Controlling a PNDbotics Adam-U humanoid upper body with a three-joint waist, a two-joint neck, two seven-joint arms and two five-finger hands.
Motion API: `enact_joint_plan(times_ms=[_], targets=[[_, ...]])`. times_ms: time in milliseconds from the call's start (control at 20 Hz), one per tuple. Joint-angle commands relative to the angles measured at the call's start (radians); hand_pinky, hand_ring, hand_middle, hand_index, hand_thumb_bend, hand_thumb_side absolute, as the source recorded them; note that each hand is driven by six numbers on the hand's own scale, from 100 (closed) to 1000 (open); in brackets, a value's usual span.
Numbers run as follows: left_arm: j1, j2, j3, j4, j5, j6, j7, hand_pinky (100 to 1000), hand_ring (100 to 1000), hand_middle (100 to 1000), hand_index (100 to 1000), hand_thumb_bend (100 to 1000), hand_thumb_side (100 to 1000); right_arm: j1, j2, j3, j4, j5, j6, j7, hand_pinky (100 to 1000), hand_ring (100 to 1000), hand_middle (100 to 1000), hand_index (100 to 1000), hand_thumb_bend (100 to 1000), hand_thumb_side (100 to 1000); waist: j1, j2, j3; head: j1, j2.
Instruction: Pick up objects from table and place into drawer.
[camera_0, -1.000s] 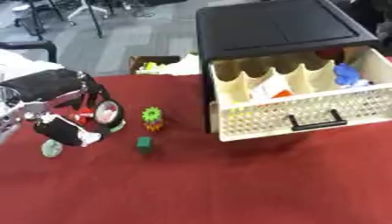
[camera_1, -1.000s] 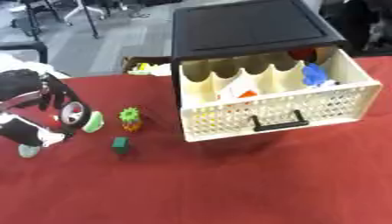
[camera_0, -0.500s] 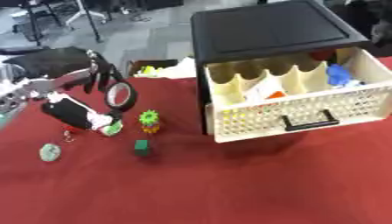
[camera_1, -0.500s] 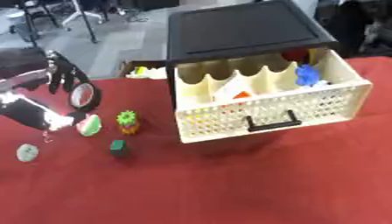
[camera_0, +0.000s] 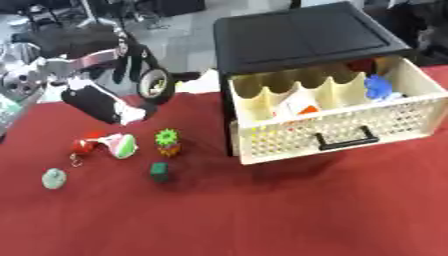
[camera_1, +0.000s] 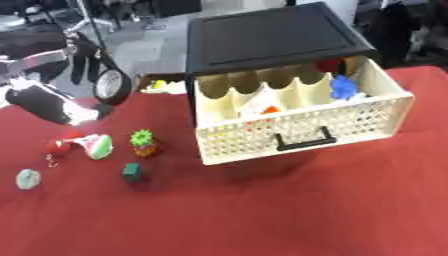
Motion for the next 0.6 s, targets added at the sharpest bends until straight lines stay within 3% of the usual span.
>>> enact_joint_plan(times_ms=[50,600], targets=[[-0.040,-0.005,0.023,0.015,0.002,-0.006,0.001,245,442,487,713,100,366,-0.014,-0.041,-0.016,-0.006,-0.013,0.012,0.005,381,494,479,739,100,1000,-0.005,-0.020,-0.002,0.003,0.007],[-0.124,-0.090,0.025,0.100,-0.019,-0.031,0.006,242,440,486,712,100,362,-0.031,-0.043,-0.011,-0.006,-0.024,0.021,0.022,379,493,478,739,100,1000,0.000,-0.016,-0.017,0.007,-0.001]])
